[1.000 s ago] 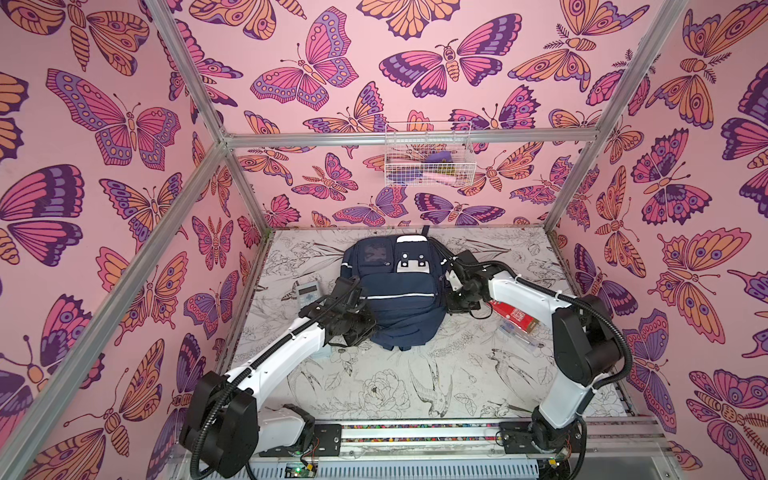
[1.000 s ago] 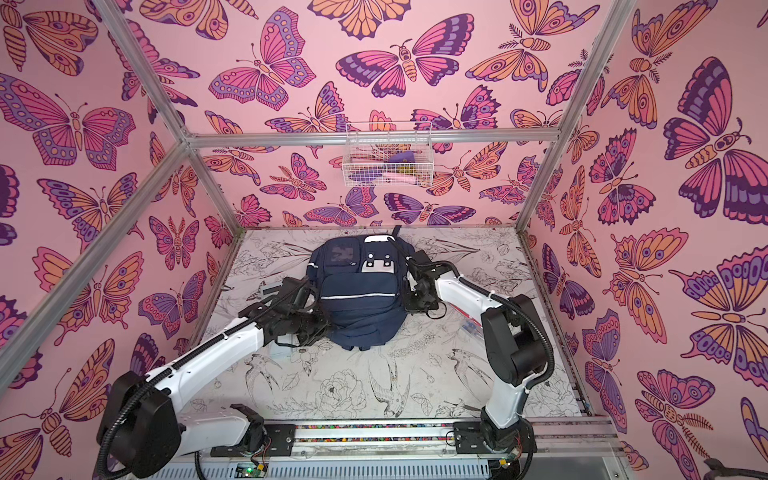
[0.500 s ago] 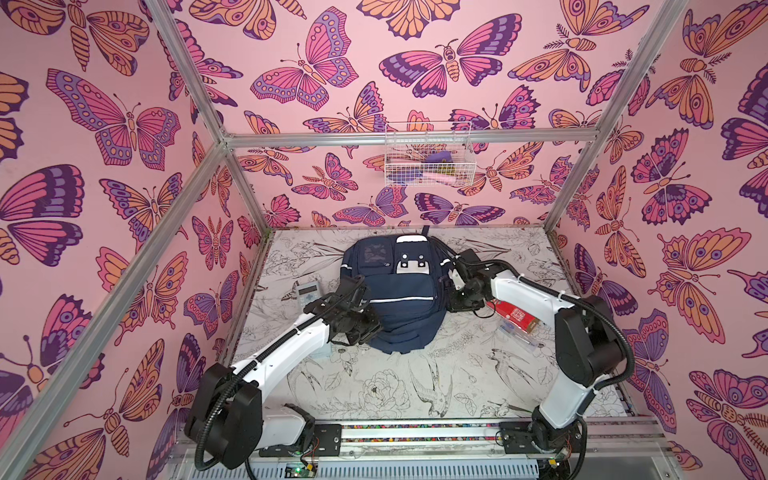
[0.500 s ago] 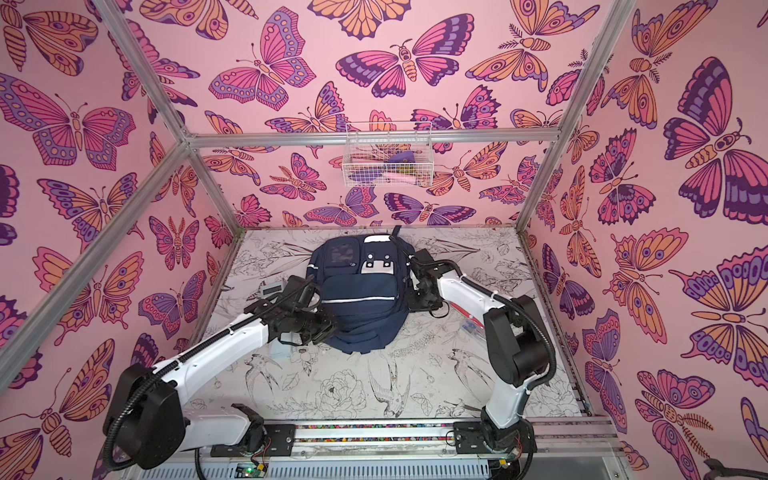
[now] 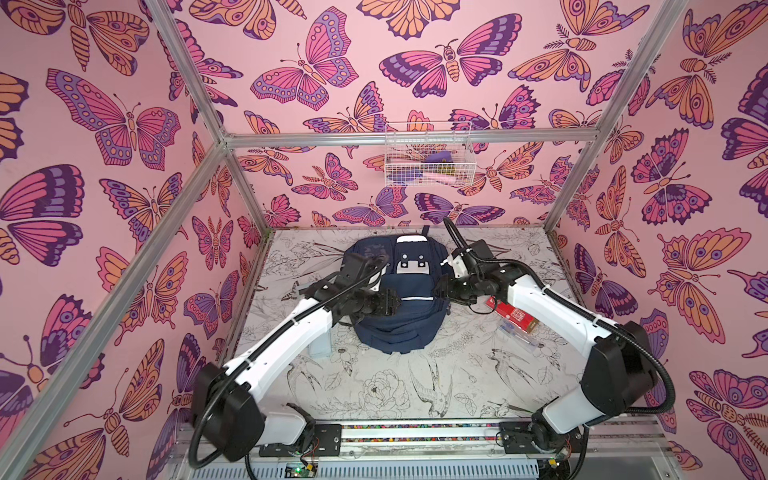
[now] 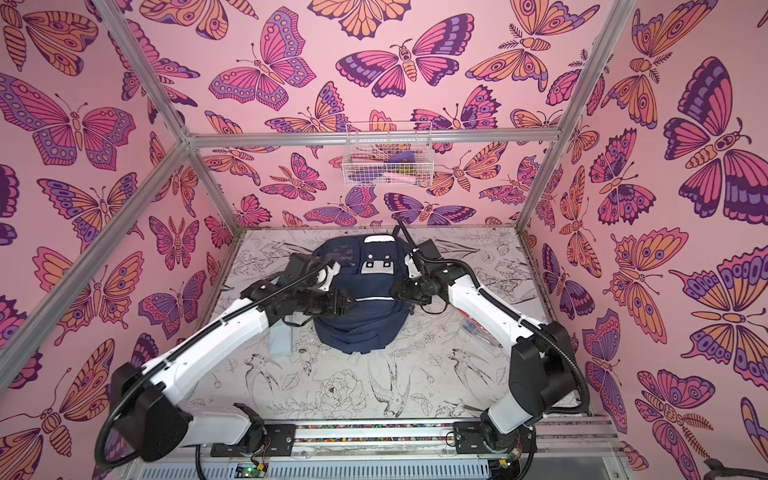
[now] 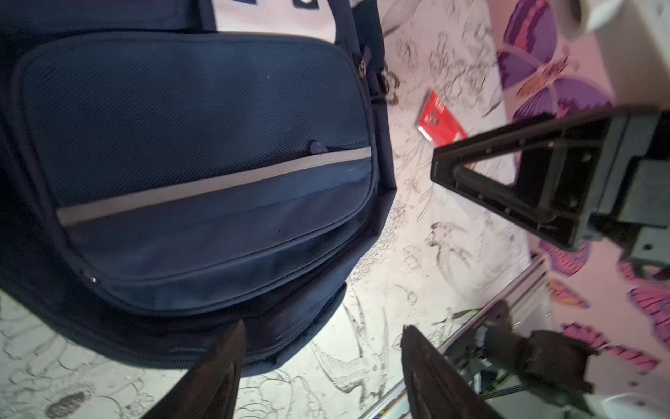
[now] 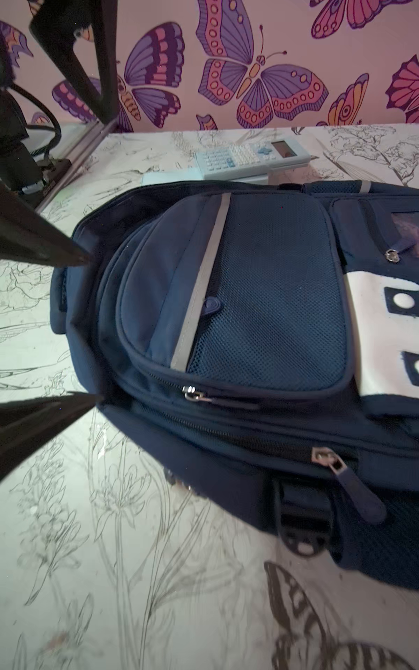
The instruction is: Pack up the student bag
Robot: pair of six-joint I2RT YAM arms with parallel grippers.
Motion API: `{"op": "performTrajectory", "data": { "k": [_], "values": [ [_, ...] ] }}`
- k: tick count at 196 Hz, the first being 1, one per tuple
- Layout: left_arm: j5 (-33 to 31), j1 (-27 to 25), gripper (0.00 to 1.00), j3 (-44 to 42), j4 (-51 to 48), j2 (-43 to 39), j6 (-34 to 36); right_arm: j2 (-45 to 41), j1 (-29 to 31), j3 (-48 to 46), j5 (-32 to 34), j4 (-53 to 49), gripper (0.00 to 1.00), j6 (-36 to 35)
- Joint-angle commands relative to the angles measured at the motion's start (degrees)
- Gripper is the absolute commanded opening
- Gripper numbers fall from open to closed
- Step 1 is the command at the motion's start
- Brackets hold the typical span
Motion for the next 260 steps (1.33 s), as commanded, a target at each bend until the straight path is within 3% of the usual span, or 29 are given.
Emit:
{"op": "performTrajectory", "data": {
  "k": [1, 31, 57, 97, 125, 138, 149, 167, 174, 219, 260],
  "values": [
    [-3.25, -1.67, 0.71, 3.18, -5.29, 6.99, 12.63, 3.09, 0.12, 0.72, -2.86, 2.43, 0.56, 5.24],
    [-5.98, -4.69, 0.85, 6.37, -6.57, 13.33, 18.26, 5.29, -1.09, 3.56, 1.08, -1.83, 0.55, 4.69],
    [-17.17, -6.75, 0.89, 8.00, -6.69, 16.87, 20.60, 5.33, -4.17, 4.55, 0.33, -2.03, 0.54, 5.30],
    [-24.05, -7.48, 0.90, 11.06, -6.59, 22.03, 21.13, 5.82, -5.72, 6.79, 1.32, -4.96, 0.50, 2.80],
    [-27.19, -8.31, 0.85, 12.55, -6.19, 24.13, 20.84, 6.92, -8.57, 8.15, 0.71, -5.24, 0.50, 2.25],
    [-27.75, -8.49, 0.78, 12.47, -5.31, 24.23, 21.23, 8.91, -9.58, 10.26, -0.22, -6.24, 0.50, 1.59],
    [-27.92, -8.49, 0.66, 12.24, -4.87, 24.38, 21.37, 10.85, -10.16, 12.19, -0.35, -7.20, 0.50, 0.78],
    [-28.08, -8.49, 0.32, 11.96, -4.54, 24.11, 21.37, 13.95, -11.01, 15.12, -0.29, -8.01, 0.49, -0.29],
    [-28.03, -8.51, 0.24, 11.62, -4.32, 23.67, 21.20, 15.21, -11.34, 16.19, -0.57, -8.08, 0.49, -0.41],
    [-26.46, -8.58, 0.05, 8.31, -2.08, 20.79, 22.07, 23.37, -12.27, 23.22, -3.89, -7.23, 0.42, -0.37],
    [-25.99, -8.57, 0.00, 7.62, -1.28, 20.99, 21.52, 29.48, -13.10, 26.95, -5.36, -5.80, 0.38, 2.16]
  ]
}}
